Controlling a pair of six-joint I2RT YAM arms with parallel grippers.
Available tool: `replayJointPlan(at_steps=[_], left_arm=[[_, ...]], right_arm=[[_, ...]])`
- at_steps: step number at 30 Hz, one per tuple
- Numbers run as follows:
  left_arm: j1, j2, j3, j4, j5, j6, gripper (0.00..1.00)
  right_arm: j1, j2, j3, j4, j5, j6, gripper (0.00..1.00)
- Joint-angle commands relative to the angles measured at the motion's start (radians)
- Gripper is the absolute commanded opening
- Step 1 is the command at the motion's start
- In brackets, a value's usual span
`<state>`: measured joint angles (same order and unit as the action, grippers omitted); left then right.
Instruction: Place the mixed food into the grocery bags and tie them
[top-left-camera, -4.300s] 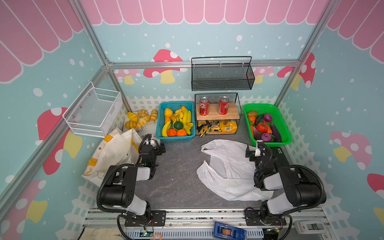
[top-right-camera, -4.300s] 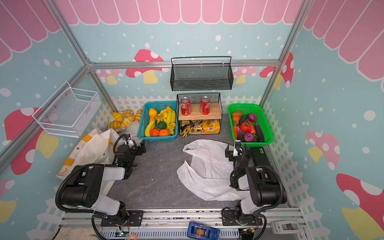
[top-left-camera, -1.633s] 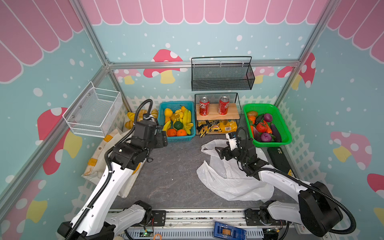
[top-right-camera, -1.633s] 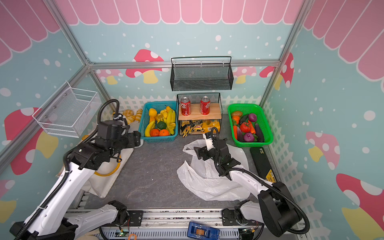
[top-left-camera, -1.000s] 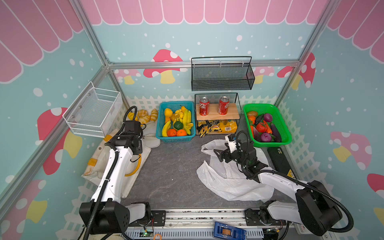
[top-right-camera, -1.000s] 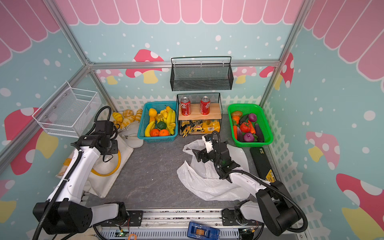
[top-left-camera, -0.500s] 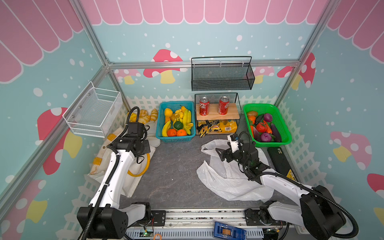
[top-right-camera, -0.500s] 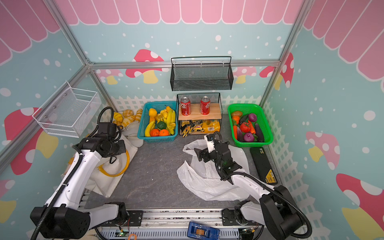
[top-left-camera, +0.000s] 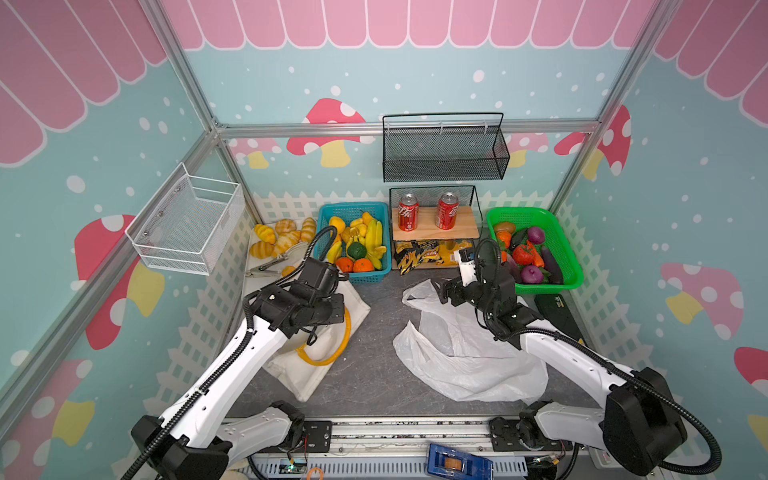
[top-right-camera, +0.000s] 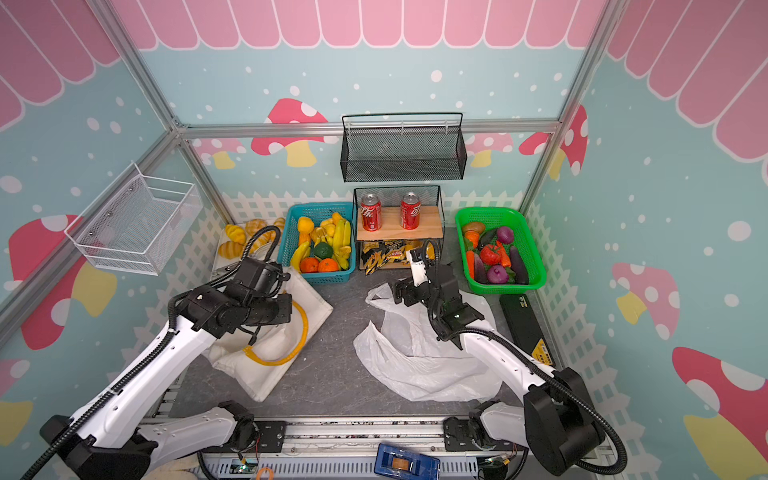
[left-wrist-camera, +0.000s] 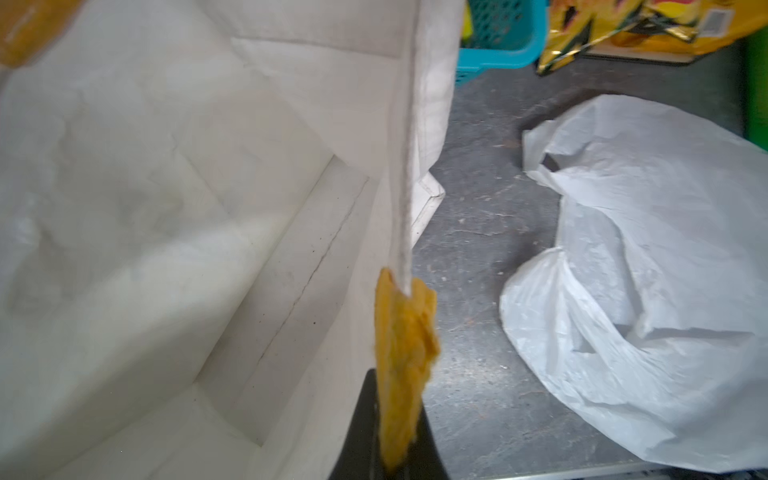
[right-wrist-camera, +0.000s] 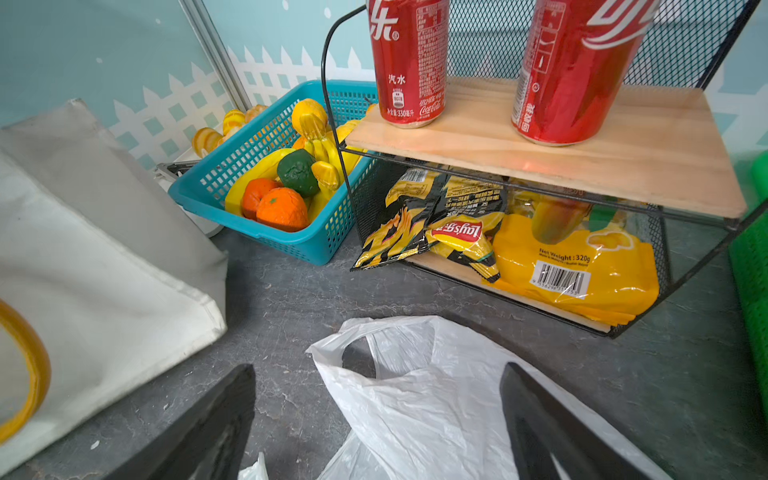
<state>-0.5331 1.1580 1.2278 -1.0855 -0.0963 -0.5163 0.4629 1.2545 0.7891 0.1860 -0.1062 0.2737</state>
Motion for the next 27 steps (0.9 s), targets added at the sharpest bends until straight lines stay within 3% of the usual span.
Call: replayJointPlan(at_steps=[1,7,12,15,18,21,23,27], left_arm=[[-0.083,0.057,-0.008,0.248,0.067,-0.123,0.04],[-0.116,0.198,0.073,0.412,0.145,-0.068,0.38],[-0.080,0.091,0.096,0.359,0.083,0.132,0.66],[0.044,-0.016,0.030,0.300,0.037,0.219,0.78],[0.248,-0.067,-0.034,0.250,0.100,0.260,0.82],[0.410,-0.027,-0.072,0.244,0.211,0.301,0.85],[0.465,0.041,-0.062,0.235,0.295,0.312,0.86],[0.472,0.150,-0.019,0.203,0.385,0.335,0.81]], right_arm=[[-0.012,0.016,0.032,-0.079,0.010,-0.007,0.93],[-0.013,-0.013,0.030,-0.086,0.008,0.003,0.93],[-0.011,-0.056,0.005,-0.068,-0.050,0.008,0.91],[0.004,-0.050,0.005,-0.039,-0.114,0.022,0.90],[0.016,-0.030,0.005,-0.015,-0.139,0.037,0.90],[0.018,-0.002,0.003,0.018,-0.152,0.045,0.90],[0.020,0.025,0.019,0.030,-0.188,0.056,0.89],[0.060,0.044,0.057,0.048,-0.284,0.149,0.86]])
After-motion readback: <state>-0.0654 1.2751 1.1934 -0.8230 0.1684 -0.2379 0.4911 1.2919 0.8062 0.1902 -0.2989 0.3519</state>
